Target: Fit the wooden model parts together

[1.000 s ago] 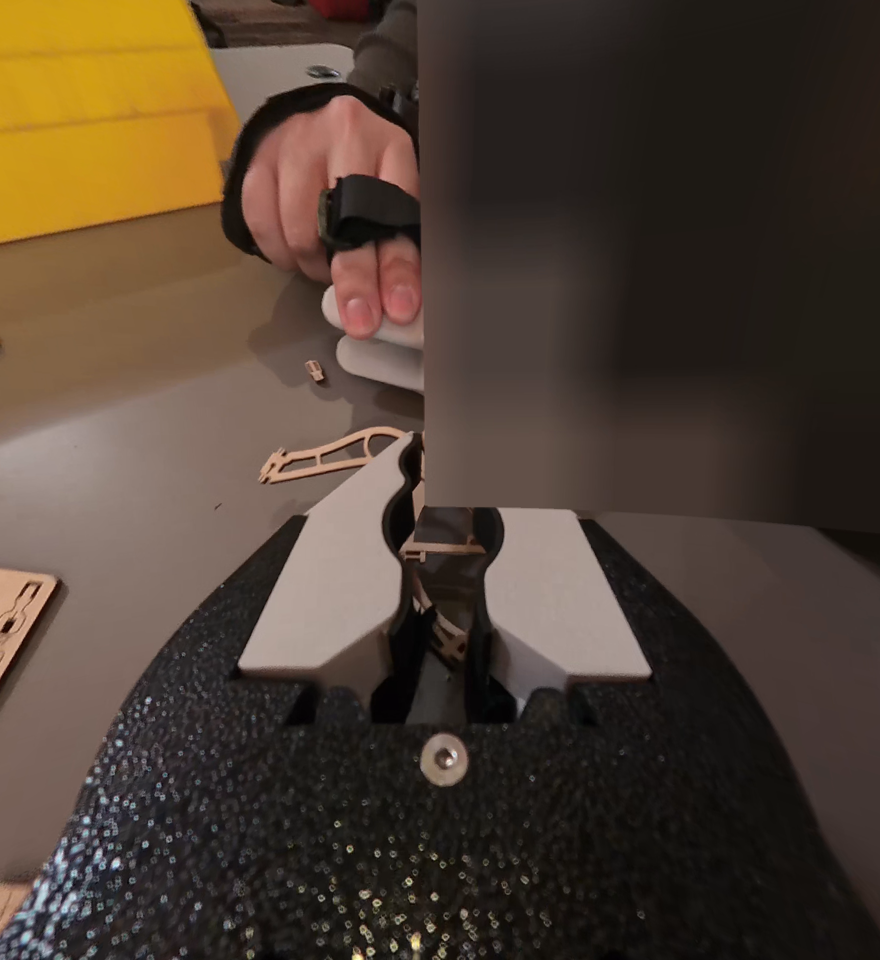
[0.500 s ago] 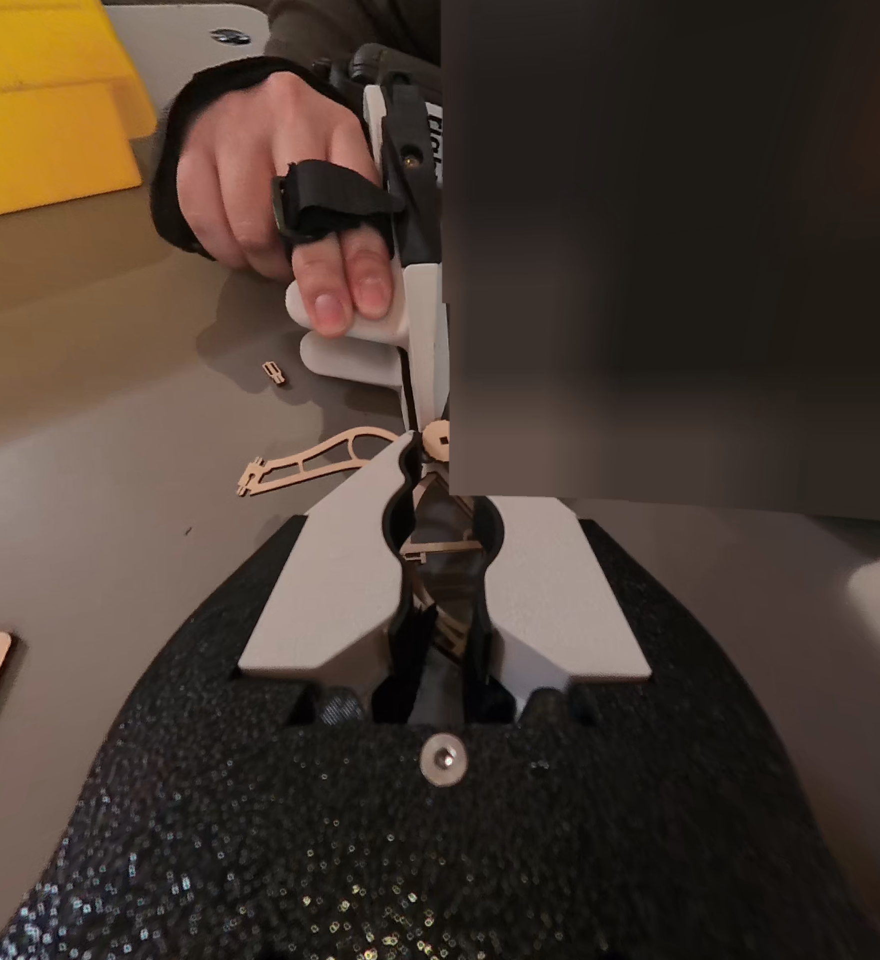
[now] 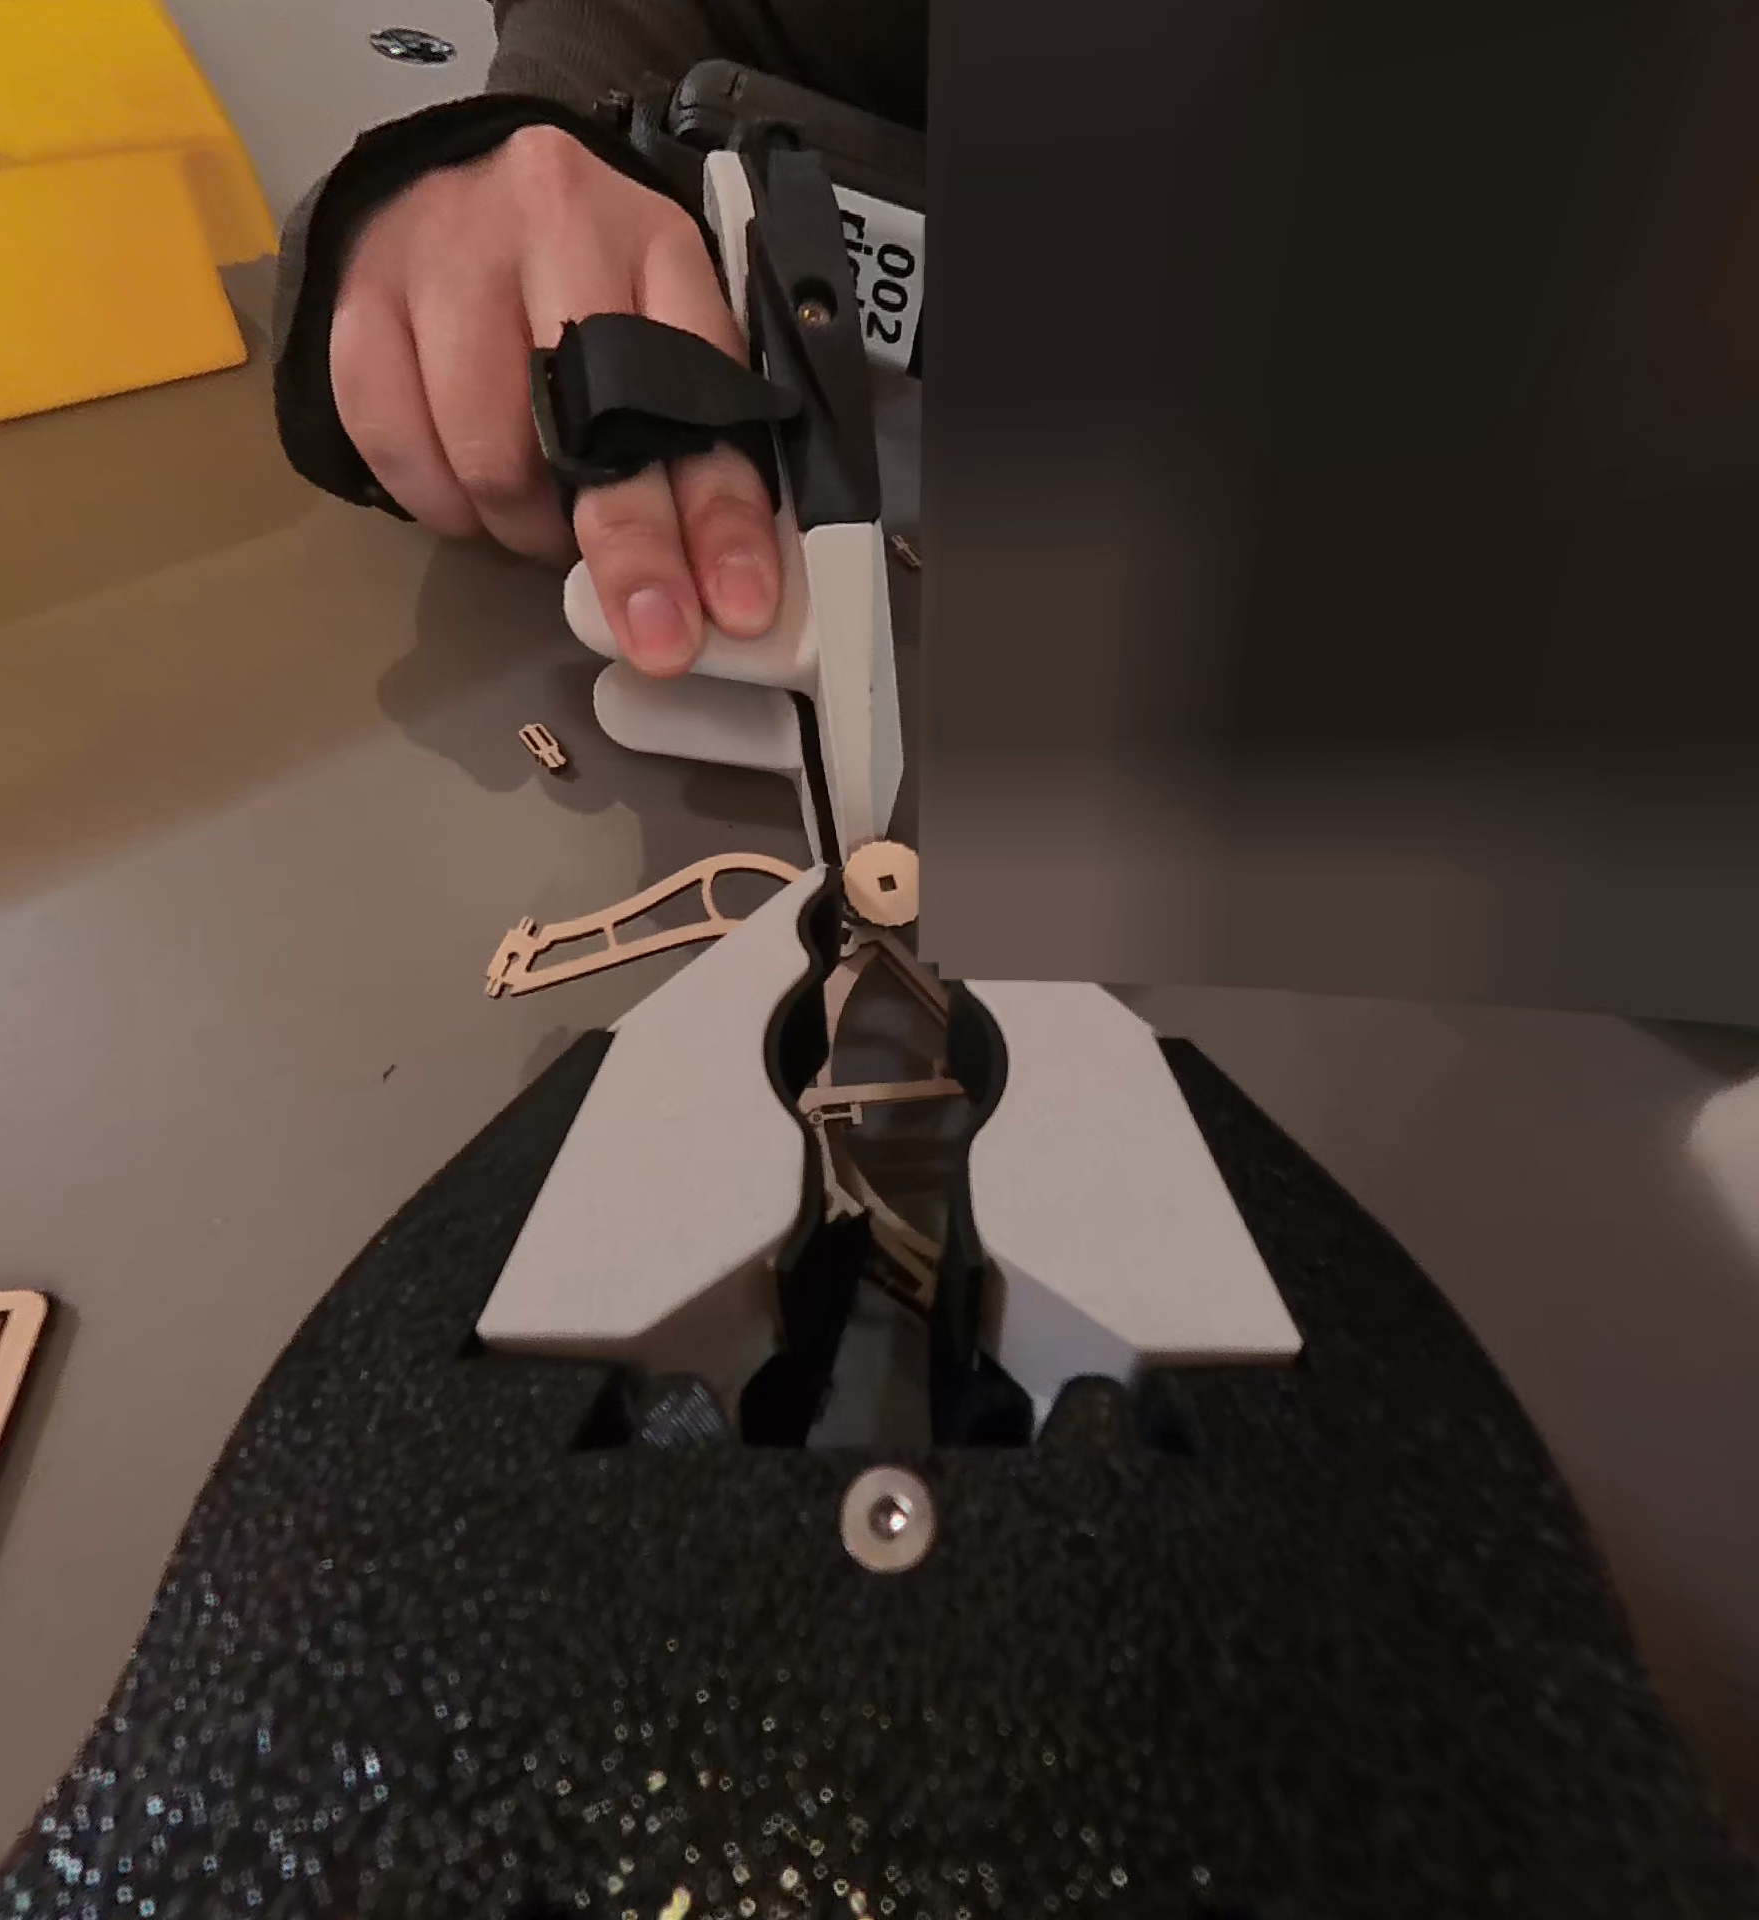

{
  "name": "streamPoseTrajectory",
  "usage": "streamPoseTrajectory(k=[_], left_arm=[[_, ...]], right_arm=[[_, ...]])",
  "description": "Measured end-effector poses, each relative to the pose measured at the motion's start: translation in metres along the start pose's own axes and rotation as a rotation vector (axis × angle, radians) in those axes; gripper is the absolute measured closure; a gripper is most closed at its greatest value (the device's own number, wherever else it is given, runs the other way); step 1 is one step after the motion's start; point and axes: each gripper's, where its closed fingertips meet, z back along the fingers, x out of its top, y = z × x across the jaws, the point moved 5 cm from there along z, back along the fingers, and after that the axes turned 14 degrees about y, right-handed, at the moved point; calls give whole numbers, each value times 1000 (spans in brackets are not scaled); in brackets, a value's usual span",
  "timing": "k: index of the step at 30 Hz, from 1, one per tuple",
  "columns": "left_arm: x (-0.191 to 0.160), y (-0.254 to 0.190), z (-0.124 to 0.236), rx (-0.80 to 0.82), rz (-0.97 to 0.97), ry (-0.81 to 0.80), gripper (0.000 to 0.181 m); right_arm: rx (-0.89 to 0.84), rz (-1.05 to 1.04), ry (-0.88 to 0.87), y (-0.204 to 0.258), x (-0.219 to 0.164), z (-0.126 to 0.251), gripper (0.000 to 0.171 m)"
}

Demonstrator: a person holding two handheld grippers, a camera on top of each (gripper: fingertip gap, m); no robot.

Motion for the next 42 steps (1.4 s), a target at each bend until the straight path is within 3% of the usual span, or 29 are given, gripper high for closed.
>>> streamPoseTrajectory(k=[18,26,31,37,42], left_arm=[[-1,-2,1,18,-11,-14,167],[2,1,6,75,-22,-46,167],[4,1,5,95,-21,-43,167],[9,1,4,100,-7,-39,167],[13,-3,3,54,0,-61,167]], right_arm=[[-10,-6,-18,-1,-2,3,152],[34,-53,-52,0,-6,11,141],[85,-190,-73,-3,-12,19,136],[146,-670,-172,-38,-10,21,136],[107,-474,-102,-31,-3,17,147]])
